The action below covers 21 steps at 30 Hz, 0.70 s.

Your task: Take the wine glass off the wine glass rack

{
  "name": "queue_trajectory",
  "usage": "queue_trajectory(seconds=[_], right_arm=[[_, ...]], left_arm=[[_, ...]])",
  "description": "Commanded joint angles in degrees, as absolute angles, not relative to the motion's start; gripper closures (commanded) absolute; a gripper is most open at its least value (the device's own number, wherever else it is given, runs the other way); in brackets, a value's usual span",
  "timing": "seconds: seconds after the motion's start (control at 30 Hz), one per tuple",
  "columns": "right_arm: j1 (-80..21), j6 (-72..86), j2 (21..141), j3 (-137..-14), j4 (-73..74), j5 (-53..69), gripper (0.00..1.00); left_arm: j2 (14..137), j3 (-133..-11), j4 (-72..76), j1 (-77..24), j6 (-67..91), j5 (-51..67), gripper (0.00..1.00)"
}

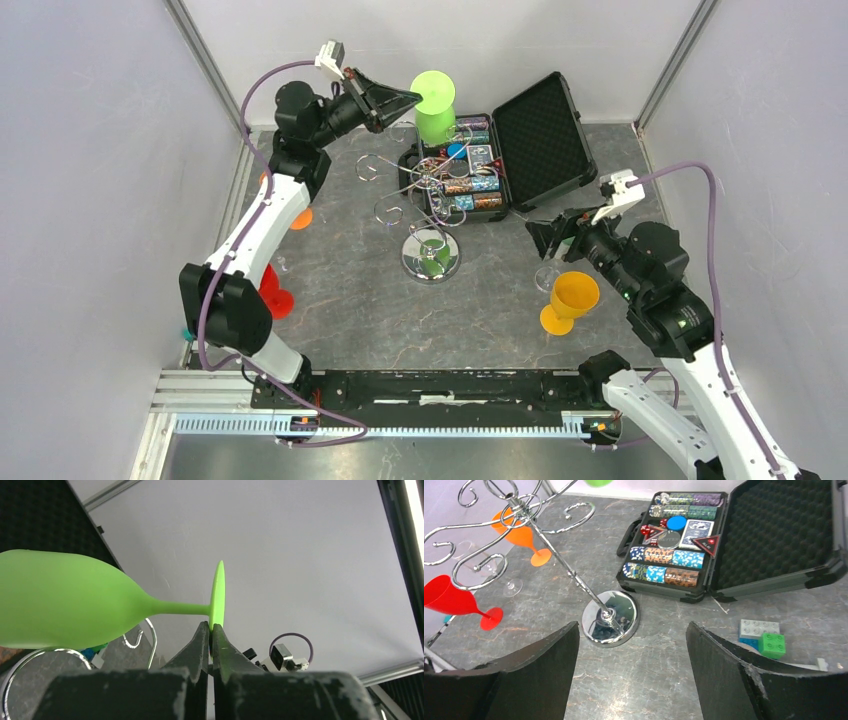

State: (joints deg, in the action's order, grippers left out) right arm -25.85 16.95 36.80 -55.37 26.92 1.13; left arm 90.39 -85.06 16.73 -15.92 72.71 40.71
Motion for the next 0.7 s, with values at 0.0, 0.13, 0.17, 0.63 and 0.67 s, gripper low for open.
queue_trajectory(seconds=[0.0, 0.13, 0.17, 0.63, 0.67], right_arm=[[-25.7, 19.3, 36.5, -53.2, 20.7, 5.4, 0.16], [-25.8, 21.4, 36.7, -52.2, 16.8, 7.1, 0.16], [-25.8, 22.0, 36.9, -51.8, 15.5, 7.7, 0.16], [-25.7, 41.0, 40.4, -43.9, -24.3, 18.7, 0.04], [-25.7, 42.1, 41.2, -43.9, -26.8, 19.1, 0.03]], left_arm=[[89.2, -88.1, 28.4, -15.8, 70.5, 41.0, 0.98], [87.5, -86.9, 35.3, -15.9, 76.7, 42.2, 0.98], [87.1, -86.6, 36.7, -16.0, 78.7, 42.6, 0.98], [81.7, -79.0, 56.5, -18.0, 109.9, 39.4, 0.98], [81.2, -78.4, 56.9, -18.6, 111.5, 39.1, 0.98]])
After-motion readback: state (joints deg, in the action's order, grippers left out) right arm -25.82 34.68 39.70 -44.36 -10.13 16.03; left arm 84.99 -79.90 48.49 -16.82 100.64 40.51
